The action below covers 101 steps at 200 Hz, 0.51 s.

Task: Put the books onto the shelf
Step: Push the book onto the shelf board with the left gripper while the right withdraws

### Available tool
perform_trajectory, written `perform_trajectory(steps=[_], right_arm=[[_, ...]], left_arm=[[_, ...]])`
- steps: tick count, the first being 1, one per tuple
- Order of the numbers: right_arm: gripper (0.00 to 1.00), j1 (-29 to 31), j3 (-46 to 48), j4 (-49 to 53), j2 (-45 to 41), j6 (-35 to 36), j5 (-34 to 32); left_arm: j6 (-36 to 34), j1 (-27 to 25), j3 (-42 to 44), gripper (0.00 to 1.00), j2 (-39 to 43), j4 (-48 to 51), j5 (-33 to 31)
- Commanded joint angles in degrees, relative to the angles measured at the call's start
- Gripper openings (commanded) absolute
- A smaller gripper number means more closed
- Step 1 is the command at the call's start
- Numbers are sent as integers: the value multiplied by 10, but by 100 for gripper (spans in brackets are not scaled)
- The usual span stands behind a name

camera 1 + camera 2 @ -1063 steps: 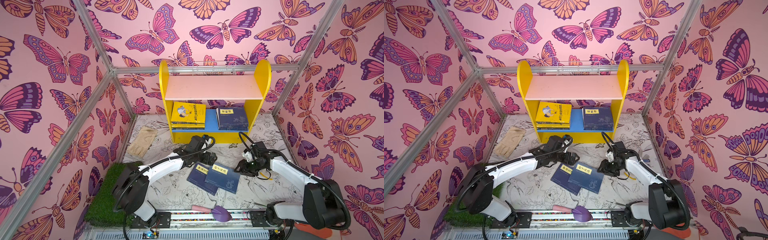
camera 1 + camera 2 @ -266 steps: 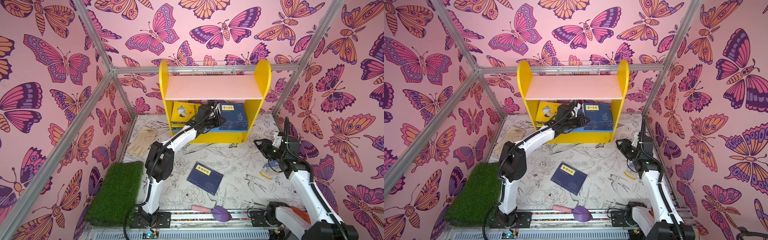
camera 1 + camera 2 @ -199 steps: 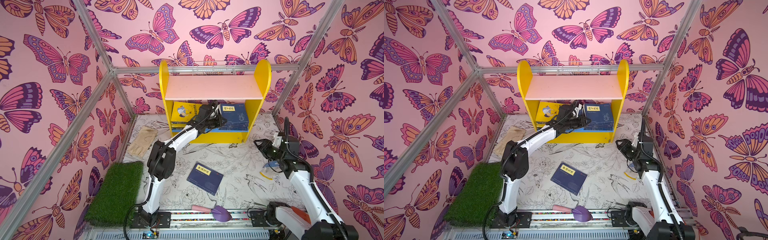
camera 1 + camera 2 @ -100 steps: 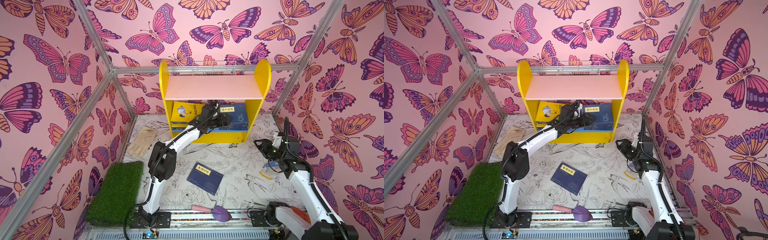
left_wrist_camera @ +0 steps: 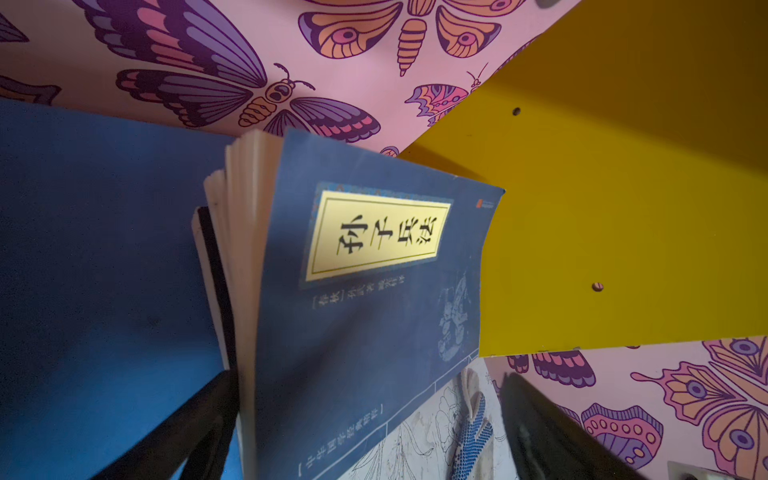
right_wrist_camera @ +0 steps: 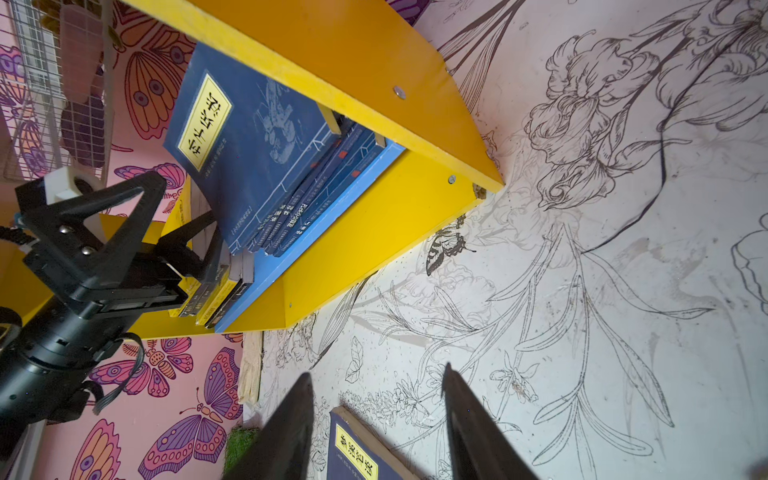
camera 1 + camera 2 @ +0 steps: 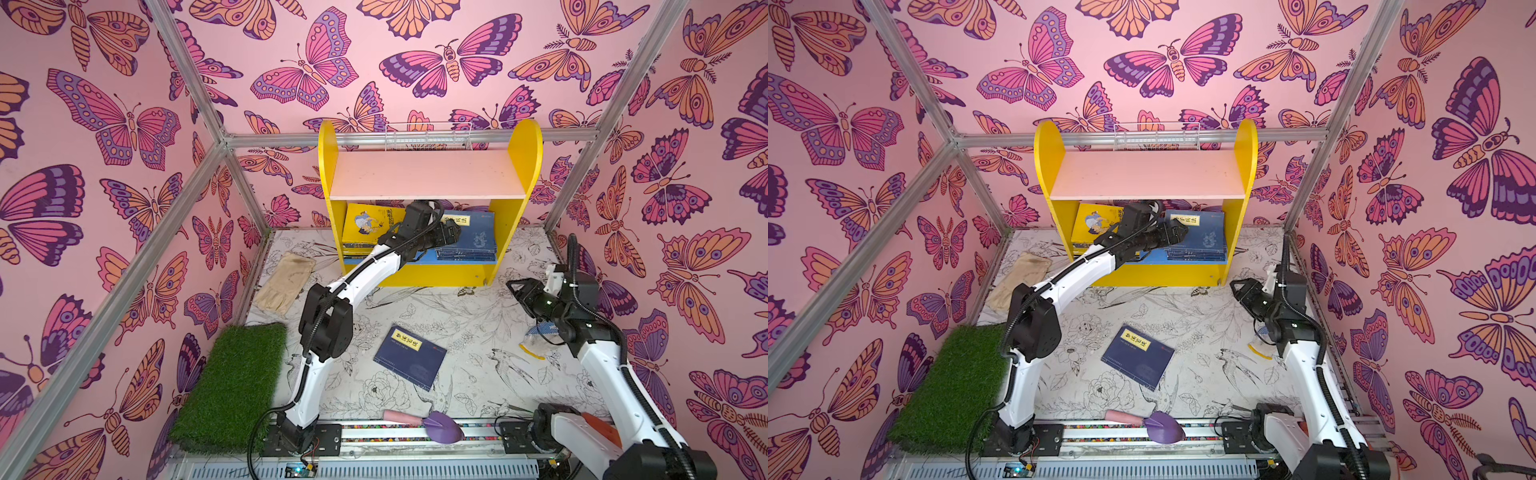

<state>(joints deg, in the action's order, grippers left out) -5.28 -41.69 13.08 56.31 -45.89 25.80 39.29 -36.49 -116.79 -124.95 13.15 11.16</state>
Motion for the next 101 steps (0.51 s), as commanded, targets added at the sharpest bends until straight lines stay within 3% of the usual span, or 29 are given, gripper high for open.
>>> perform_trajectory(steps=[1, 43, 101], right_arm=[[47, -4, -3, -5, 10, 18, 22], [44, 8, -39, 19, 39, 50, 28], [39, 110, -108, 26, 116, 89, -40]], left_arm=[[-5, -13, -18, 99, -12, 12, -21], [-1, -16, -5, 99, -2, 16, -58], [-15, -6, 21, 99, 33, 17, -89]])
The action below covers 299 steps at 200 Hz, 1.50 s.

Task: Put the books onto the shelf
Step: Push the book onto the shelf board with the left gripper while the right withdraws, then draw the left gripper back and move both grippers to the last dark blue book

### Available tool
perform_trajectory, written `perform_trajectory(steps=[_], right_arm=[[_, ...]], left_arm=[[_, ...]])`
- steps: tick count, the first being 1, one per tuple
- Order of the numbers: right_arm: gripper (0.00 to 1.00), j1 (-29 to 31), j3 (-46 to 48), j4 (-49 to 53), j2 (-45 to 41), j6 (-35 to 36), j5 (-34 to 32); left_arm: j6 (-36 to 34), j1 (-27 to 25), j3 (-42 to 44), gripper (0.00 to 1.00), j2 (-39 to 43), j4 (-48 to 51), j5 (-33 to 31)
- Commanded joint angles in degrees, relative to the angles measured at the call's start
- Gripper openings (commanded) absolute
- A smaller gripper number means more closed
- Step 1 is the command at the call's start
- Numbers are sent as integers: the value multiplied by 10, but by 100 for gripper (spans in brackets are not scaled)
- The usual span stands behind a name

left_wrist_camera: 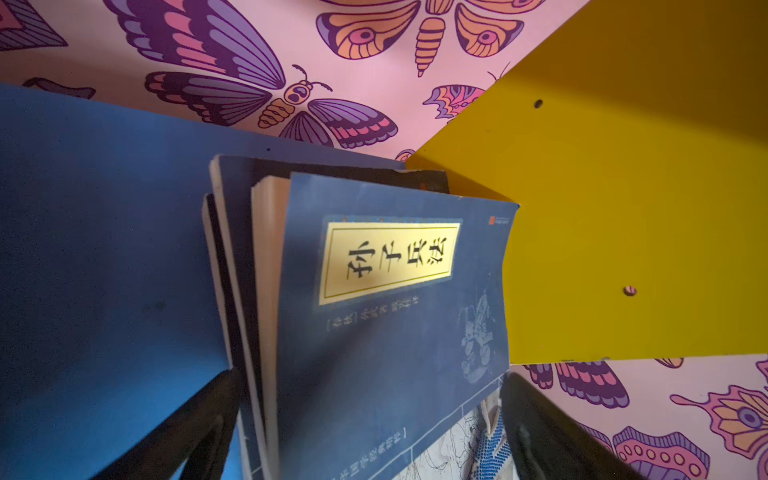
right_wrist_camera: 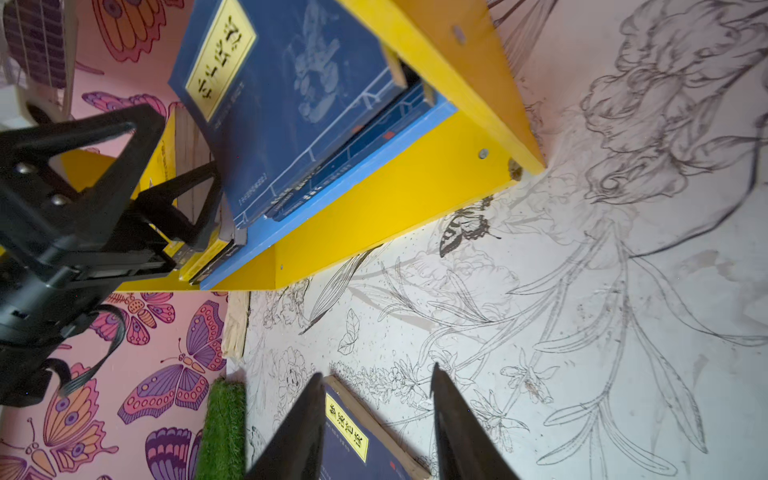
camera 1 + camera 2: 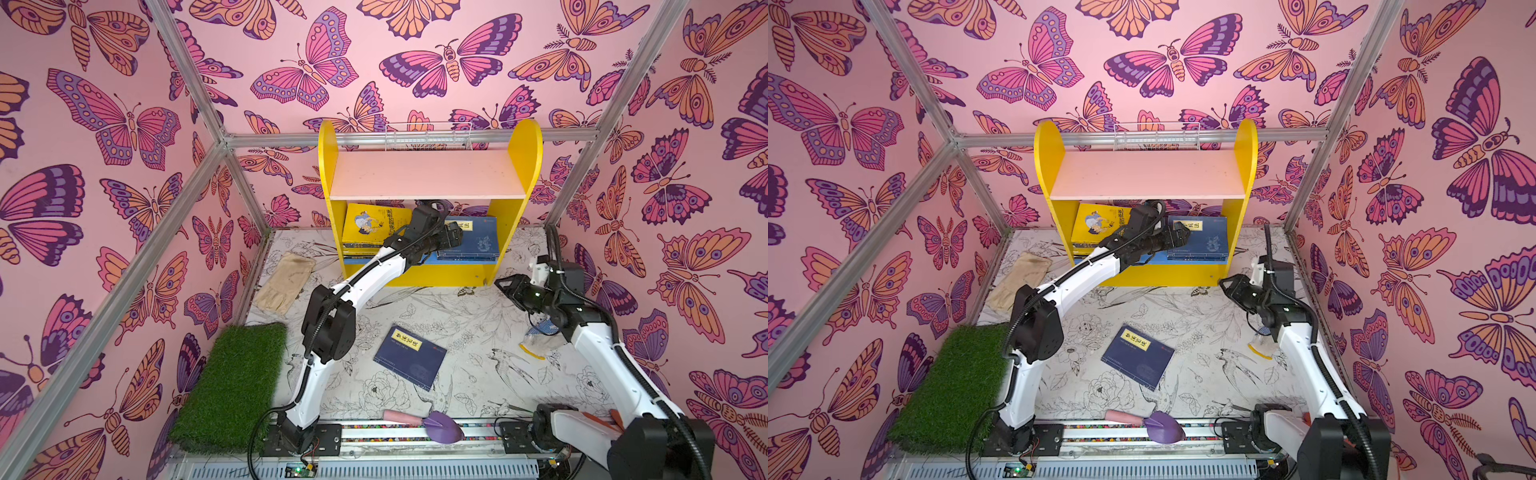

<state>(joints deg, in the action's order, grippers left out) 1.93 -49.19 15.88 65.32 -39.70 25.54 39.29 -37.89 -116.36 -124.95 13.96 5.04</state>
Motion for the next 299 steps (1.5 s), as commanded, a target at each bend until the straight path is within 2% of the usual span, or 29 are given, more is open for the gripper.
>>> perform_trajectory(steps=[1, 33, 61, 80, 105, 150, 199, 243, 299], right_arm=[[39, 40, -34, -2, 28, 27, -38], [33, 89, -75, -26, 84, 26, -78], [17, 113, -114, -26, 133, 20, -120], [13, 124, -136, -24, 160, 21, -152], [11, 126, -166, -19, 196, 11, -175], [11, 129, -207, -17, 242, 9, -199], [11, 137, -236, -21, 276, 12, -219], [12, 149, -273, -10, 306, 21, -231], [11, 150, -296, 9, 310, 40, -253]], left_arm=[[-15, 8, 18, 99, 34, 9, -29], [-49, 11, 48, 99, 80, 10, -46], [-77, 11, 99, 99, 138, 10, -51], [-100, 5, 148, 99, 184, 11, -58], [-110, 1, 253, 99, 262, 12, -59], [-82, 6, 452, 99, 391, 51, -71], [-22, 58, 636, 100, 481, 68, -66], [-24, 91, 677, 100, 481, 67, -43], [-63, 94, 681, 100, 471, 62, -6]])
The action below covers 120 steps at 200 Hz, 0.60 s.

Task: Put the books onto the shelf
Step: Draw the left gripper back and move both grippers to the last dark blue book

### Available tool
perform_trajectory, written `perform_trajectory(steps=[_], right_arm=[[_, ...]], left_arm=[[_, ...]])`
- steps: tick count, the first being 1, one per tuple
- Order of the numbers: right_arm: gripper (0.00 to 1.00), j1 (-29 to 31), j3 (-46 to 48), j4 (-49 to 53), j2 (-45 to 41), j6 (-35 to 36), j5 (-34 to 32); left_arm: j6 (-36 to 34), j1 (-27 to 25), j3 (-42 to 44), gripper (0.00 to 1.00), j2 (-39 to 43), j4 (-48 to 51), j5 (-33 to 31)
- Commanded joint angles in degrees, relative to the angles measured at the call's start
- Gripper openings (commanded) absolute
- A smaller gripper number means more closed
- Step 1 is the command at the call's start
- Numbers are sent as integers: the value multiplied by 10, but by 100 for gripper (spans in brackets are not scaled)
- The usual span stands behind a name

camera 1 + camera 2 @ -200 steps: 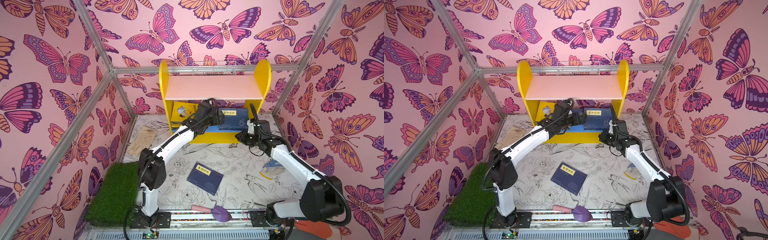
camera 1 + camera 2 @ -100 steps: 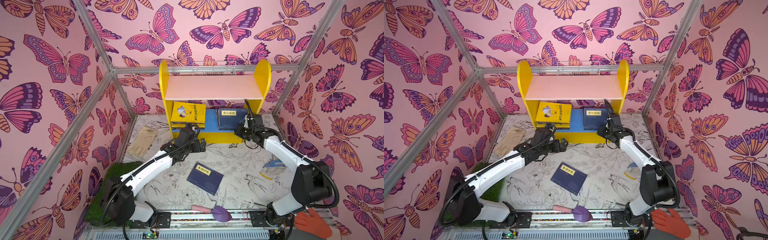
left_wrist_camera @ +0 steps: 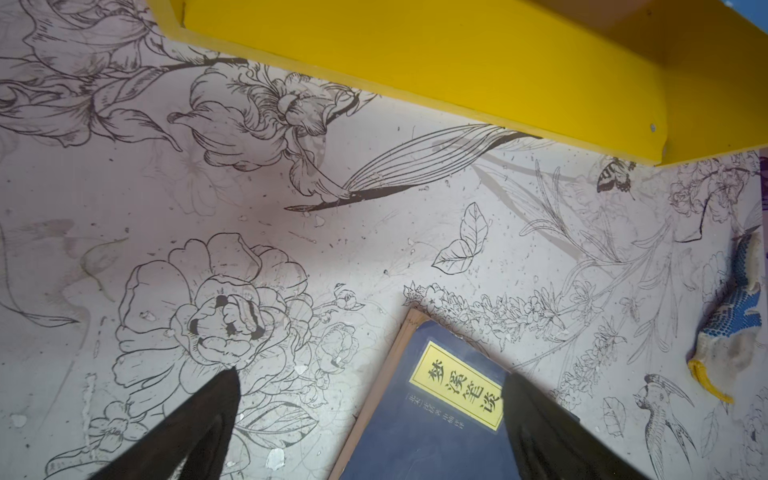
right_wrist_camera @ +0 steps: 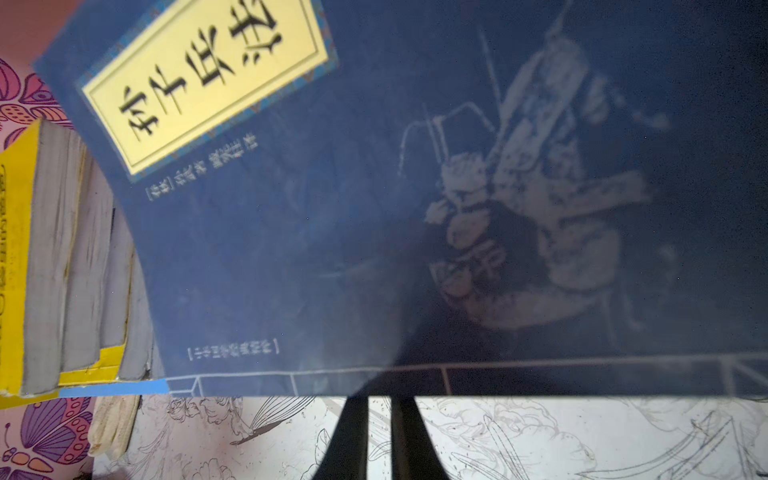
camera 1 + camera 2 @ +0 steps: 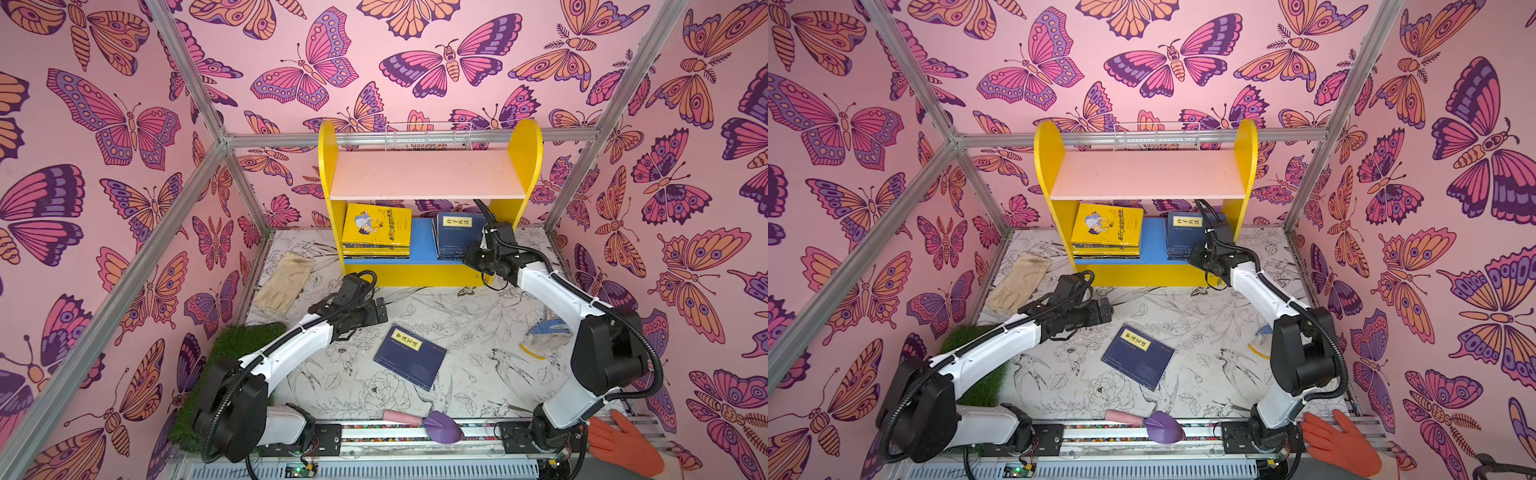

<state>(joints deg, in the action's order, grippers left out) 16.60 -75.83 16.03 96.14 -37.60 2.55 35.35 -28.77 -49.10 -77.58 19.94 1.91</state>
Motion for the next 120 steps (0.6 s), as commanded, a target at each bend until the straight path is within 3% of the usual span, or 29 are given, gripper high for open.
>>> perform_trajectory(steps=[1, 40, 120], right_arm=[[11, 3, -30, 8, 2, 20, -23], [11, 3, -26, 19, -4, 27, -53], [11, 3, -48, 3, 5, 93, -52]], left_arm=[[-24, 3, 8, 100, -3, 2, 25], [-32, 3, 6, 100, -8, 2, 35], [-42, 3, 9, 100, -13, 10, 56]])
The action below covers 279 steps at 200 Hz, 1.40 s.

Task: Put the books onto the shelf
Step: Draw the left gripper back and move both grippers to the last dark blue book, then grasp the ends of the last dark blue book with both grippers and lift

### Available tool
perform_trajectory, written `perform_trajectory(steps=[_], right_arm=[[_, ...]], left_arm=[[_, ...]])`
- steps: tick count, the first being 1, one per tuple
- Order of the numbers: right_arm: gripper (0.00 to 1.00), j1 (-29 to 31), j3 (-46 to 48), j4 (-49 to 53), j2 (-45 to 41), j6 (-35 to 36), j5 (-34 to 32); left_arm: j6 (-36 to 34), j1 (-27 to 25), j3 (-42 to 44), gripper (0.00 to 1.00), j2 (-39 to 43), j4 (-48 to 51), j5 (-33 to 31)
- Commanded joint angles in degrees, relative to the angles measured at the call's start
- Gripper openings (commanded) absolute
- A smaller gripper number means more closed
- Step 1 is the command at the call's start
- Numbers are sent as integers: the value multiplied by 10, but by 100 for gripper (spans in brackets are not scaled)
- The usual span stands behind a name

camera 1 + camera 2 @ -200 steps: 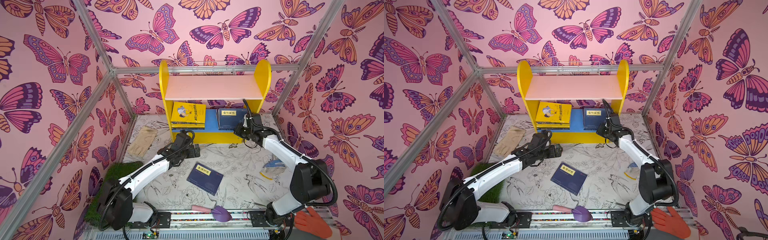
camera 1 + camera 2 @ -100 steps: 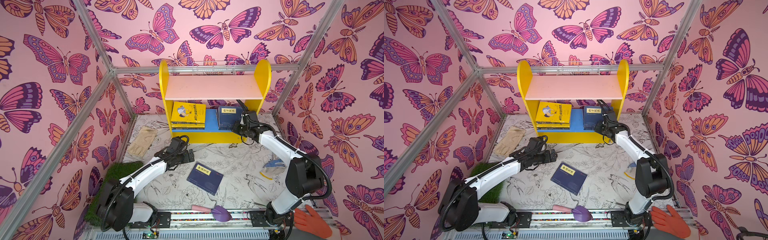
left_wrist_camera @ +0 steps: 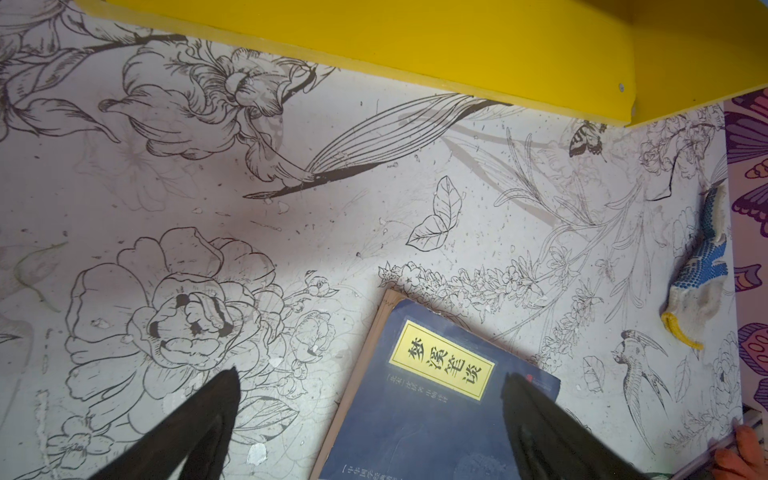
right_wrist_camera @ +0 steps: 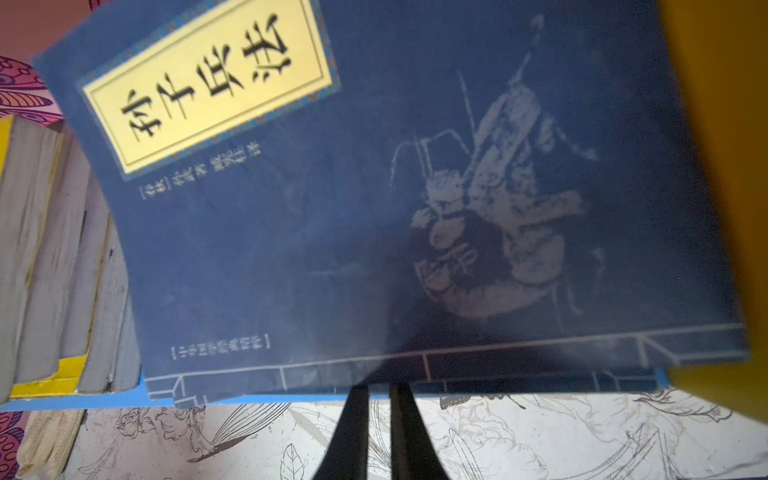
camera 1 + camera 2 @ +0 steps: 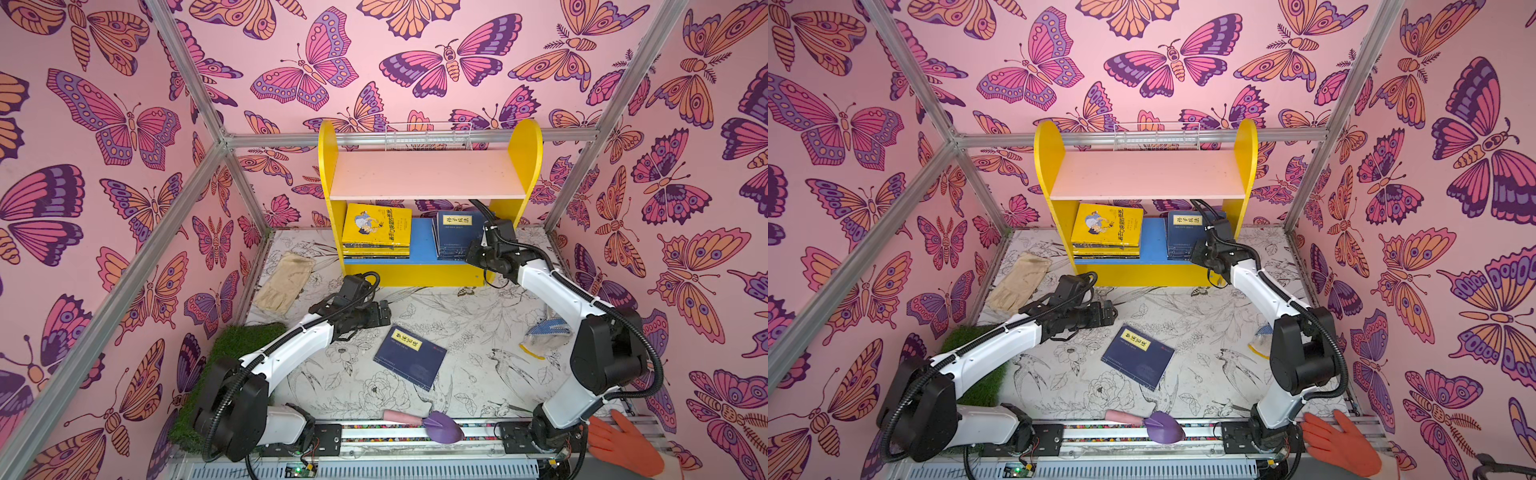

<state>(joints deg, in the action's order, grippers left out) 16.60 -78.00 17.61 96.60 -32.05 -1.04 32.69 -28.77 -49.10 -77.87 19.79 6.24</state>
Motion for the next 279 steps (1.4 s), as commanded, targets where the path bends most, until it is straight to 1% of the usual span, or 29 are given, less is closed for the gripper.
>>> perform_trajectory(steps=[1, 15, 31, 49, 63, 66, 78, 95, 110, 122, 142, 157, 177, 197, 209, 220, 226, 248, 254, 270, 279], right_arm=[[11, 3, -27, -13, 0, 39, -16], [11, 3, -30, -7, -3, 53, -12], [11, 3, -21, -7, -12, 64, 11], [14, 9, 9, -15, -39, 76, 38], [21, 19, 38, -14, -61, 91, 48], [23, 23, 45, -13, -79, 93, 50], [32, 37, 71, -1, -110, 103, 51], [41, 62, 106, 35, -150, 121, 53], [47, 86, 139, 71, -184, 131, 65], [53, 102, 172, 91, -208, 127, 94], [59, 126, 232, 114, -239, 111, 172], [62, 147, 272, 137, -247, 109, 201], [63, 166, 310, 165, -225, 105, 234], [64, 179, 327, 185, -172, 114, 257], [64, 184, 329, 183, -142, 126, 274], [61, 185, 330, 171, -120, 133, 277], [61, 185, 330, 163, -111, 138, 282], [61, 185, 308, 159, -70, 157, 297], [61, 186, 302, 155, -43, 158, 299], [61, 185, 286, 131, -16, 156, 311], [61, 185, 270, 129, -4, 156, 306]], left_arm=[[-15, 3, 9, 100, -10, 12, 13], [-18, 3, 10, 100, -15, 13, 21], [-21, 3, 12, 100, -21, 13, 30], [-24, 3, 17, 100, -28, 13, 40], [-24, 3, 20, 100, -37, 13, 49], [-23, 3, 21, 99, -39, 14, 51], [-23, 2, 24, 100, -44, 14, 58], [-26, -1, 29, 100, -47, 17, 62], [-29, -7, 33, 99, -51, 20, 62], [-32, -13, 35, 99, -57, 25, 62], [-36, -24, 35, 99, -70, 32, 61], [-39, -30, 37, 99, -78, 37, 60], [-40, -33, 43, 99, -93, 36, 58], [-44, -34, 45, 99, -110, 38, 67], [-50, -39, 44, 97, -118, 37, 76], [-57, -45, 39, 97, -128, 37, 88], [-62, -48, 38, 96, -135, 37, 97], [-79, -65, 30, 93, -161, 37, 139], [-83, -70, 28, 93, -168, 37, 146], [-93, -73, 24, 92, -172, 37, 155], [-101, -73, 23, 91, -170, 32, 164]])
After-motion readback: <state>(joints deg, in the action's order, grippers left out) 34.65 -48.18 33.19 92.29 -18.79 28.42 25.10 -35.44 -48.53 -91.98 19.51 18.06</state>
